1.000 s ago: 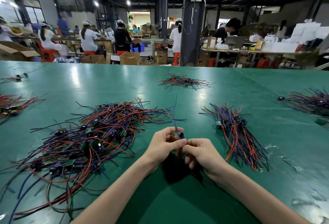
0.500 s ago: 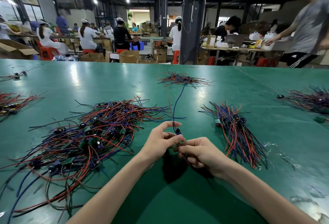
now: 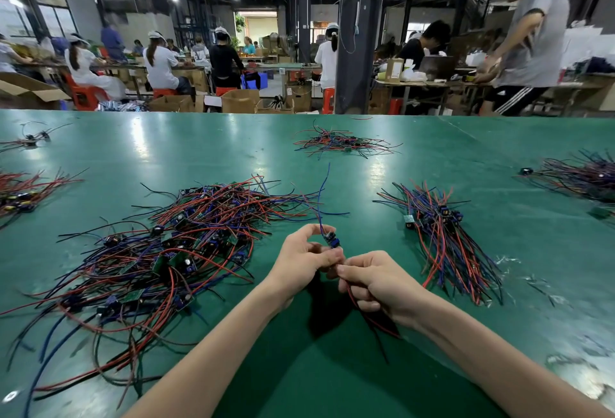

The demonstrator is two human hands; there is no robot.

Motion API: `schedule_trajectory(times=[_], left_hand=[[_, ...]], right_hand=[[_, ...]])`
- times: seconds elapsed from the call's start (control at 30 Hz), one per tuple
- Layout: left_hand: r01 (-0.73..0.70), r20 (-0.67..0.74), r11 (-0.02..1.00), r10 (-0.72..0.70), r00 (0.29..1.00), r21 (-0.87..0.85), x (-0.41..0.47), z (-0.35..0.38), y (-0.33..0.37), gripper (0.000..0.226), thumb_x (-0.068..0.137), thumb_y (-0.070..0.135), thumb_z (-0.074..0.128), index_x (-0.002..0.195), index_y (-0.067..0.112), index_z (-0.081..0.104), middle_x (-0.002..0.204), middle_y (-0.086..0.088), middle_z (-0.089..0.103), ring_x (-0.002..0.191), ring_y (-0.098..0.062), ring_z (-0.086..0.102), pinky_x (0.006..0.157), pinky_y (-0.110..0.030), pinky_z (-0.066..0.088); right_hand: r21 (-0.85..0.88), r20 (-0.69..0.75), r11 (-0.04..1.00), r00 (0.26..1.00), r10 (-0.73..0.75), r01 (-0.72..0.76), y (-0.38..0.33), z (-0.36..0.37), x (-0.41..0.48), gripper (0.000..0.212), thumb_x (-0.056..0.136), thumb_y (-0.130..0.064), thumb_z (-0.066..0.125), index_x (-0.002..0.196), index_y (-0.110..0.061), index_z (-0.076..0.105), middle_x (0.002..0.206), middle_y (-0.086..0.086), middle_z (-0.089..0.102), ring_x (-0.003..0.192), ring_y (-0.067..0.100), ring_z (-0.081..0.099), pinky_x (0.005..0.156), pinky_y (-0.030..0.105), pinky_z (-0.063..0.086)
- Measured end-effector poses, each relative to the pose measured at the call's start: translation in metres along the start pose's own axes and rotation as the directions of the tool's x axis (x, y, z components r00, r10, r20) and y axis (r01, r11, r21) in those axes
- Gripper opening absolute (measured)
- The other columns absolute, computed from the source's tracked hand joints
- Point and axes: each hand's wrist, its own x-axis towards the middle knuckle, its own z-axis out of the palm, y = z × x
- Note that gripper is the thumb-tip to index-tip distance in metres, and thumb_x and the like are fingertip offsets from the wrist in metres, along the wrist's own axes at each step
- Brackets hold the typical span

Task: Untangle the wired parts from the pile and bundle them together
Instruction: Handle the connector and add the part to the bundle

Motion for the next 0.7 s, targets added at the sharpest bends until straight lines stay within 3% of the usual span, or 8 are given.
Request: schedule_trajectory(times=[0.07,0.2,0.37,0.5,0.7], left_hand=[[0.012,-0.016,1.0,-0.012,1.0,0.004,0.0009,-0.0012,-0.0002,0.028,0.085,-0.004,0.064,0.108,0.008,0.054,0.07,-0.014,0.061,0.049,-0.015,0.055,0.058,-0.026,0.05],[0.01,-0.043,0.998,-0.008,0.999,0.056,0.0026,-0.0026,0.0004,0.025,0.085,-0.002,0.065,0.102,0.012,0.053,0.071,-0.018,0.057,0.047,-0.016,0.055,0.059,-0.029,0.048],[-0.035,-0.082,0.991,0.046,0.996,0.125,0.0045,-0.0025,-0.0011,0.029,0.085,-0.002,0.065,0.099,0.018,0.051,0.073,-0.021,0.055,0.059,-0.024,0.058,0.069,-0.041,0.053],[-0.036,-0.128,0.99,0.054,0.99,0.136,0.0072,-0.0056,-0.0013,0.032,0.083,-0.003,0.067,0.102,0.016,0.05,0.058,-0.004,0.053,0.056,-0.021,0.064,0.062,-0.033,0.055],[-0.028,-0.177,0.986,0.057,0.983,0.164,0.0099,-0.0081,-0.0034,0.033,0.08,0.001,0.071,0.098,0.022,0.053,0.057,0.001,0.053,0.06,-0.025,0.063,0.073,-0.045,0.054]], right_hand=[[-0.03,0.008,0.999,1.0,-0.018,0.018,0.0013,0.0017,-0.0004,0.013,0.095,0.004,0.046,0.092,0.011,0.056,0.056,0.009,0.047,0.032,0.003,0.03,0.029,0.014,0.022],[-0.086,0.019,0.996,1.0,-0.022,0.024,0.0001,0.0031,-0.0007,0.014,0.095,0.005,0.045,0.097,0.013,0.057,0.056,0.009,0.046,0.035,0.005,0.033,0.032,0.015,0.028],[-0.057,-0.021,0.998,1.0,0.004,-0.005,-0.0027,0.0036,-0.0003,0.015,0.095,0.005,0.043,0.089,0.01,0.055,0.057,0.012,0.051,0.031,0.004,0.034,0.029,0.014,0.026],[-0.026,-0.036,1.0,0.999,0.01,-0.011,-0.0011,0.0045,-0.0007,0.021,0.096,0.002,0.045,0.078,0.006,0.054,0.052,0.009,0.053,0.028,0.002,0.028,0.028,0.012,0.022],[-0.071,-0.005,0.996,0.999,0.045,-0.045,-0.0045,0.0044,-0.0017,0.023,0.093,0.007,0.043,0.077,0.003,0.059,0.057,0.011,0.054,0.03,0.003,0.03,0.029,0.012,0.024]])
